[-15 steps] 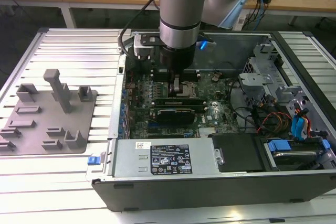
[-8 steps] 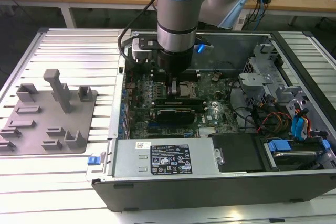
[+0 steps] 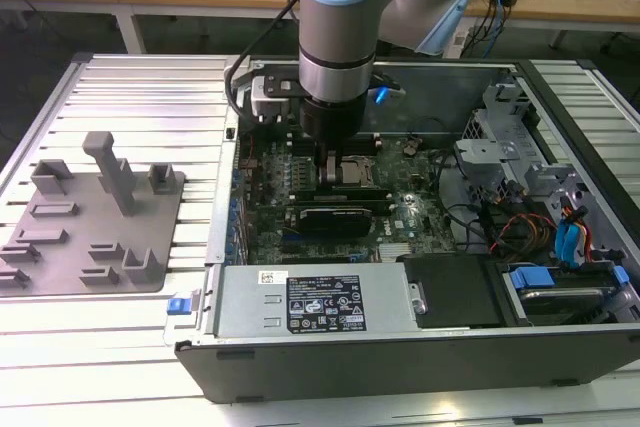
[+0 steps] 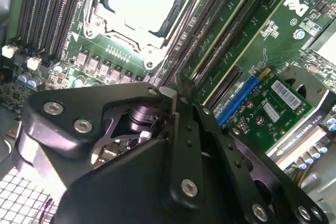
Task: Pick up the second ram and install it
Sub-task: 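Press down the second ram until it locks into place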
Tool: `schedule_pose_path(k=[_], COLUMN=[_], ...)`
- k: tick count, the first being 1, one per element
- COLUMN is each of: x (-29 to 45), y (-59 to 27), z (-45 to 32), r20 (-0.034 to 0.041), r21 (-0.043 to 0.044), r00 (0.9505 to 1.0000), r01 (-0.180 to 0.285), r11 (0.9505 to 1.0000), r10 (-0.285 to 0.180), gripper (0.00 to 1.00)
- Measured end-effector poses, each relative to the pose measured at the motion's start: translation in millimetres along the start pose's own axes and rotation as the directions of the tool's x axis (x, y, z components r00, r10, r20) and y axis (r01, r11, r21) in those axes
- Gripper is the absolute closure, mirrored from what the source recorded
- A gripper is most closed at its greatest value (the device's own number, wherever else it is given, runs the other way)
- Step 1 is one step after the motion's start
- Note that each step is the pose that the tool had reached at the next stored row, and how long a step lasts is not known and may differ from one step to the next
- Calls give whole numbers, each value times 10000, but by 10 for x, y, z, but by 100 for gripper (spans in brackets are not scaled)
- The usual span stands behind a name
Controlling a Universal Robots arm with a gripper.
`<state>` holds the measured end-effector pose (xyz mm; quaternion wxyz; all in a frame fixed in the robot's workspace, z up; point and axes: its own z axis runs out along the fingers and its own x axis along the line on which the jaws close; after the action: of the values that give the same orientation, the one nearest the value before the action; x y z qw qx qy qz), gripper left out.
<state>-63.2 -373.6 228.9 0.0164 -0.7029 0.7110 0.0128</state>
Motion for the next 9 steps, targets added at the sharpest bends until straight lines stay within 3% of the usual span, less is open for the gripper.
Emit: schedule_pose_path(k=[5, 8, 9], x=[-4, -8, -11], y=[-2, -1, -1], z=[-34, -185, -268], r20=[17, 2, -1], r21=[11, 1, 0], r00=[10000, 10000, 10000], r01=[0, 0, -1], r11=[10000, 10000, 10000], r10=[0, 0, 1], gripper=[92, 92, 92])
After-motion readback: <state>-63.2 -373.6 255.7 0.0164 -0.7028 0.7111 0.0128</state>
